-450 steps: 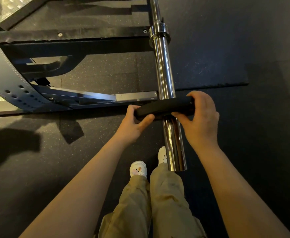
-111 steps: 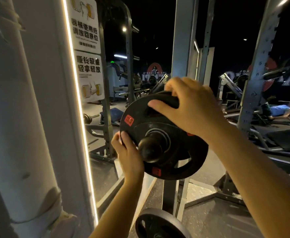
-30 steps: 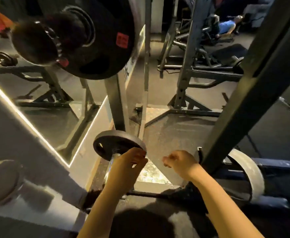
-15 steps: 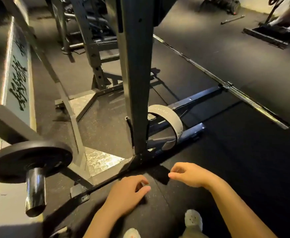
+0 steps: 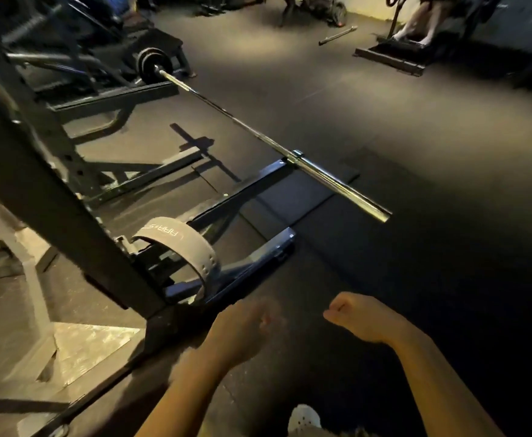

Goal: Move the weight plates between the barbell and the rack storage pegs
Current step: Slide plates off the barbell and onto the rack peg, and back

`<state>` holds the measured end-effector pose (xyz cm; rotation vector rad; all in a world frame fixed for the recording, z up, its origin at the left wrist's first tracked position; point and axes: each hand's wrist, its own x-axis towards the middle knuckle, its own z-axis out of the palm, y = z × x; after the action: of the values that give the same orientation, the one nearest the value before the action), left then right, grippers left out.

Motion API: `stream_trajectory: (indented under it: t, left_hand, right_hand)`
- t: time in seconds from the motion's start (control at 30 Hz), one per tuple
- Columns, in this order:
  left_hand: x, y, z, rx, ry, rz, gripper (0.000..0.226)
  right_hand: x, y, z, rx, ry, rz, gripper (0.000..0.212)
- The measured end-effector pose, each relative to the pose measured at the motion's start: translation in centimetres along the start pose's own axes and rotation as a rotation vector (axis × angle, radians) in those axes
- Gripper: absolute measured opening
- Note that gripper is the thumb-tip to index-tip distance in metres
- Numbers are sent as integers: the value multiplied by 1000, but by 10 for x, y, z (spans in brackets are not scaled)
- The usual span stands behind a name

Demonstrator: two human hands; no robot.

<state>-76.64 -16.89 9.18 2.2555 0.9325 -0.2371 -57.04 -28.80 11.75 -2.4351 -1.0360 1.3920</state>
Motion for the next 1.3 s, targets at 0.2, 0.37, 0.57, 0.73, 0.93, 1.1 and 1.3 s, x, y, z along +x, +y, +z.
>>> stream_trajectory:
  t: [0.2,0.37,0.57,0.73,0.93,1.1,1.3]
  left_hand:
    - [66,100,31,77,-102,92,25]
    - [135,143,39,80,-155,65,24]
    - [252,192,56,-6,-157,-23,23]
    - [368,260,58,-44,-201,-24,24]
    - [471,333,21,-23,-144,-7,32]
    - [526,325,-4,-166,-62,-206,37]
    - [595,365,-14,-353,171,-526,37]
  right_hand:
    - [7,74,-66,14,12,45,35]
    - [40,105,-120,40,-15,-5,37]
    - [111,145,-214,-28,2,-5,31]
    - [176,183,-308,-286,-62,69,34]
    - [246,200,-415,-284,-14,8,31]
    - [333,195,-474,-310,-156,-120,32]
    - [436,170,-576,-539,-282,-349,37]
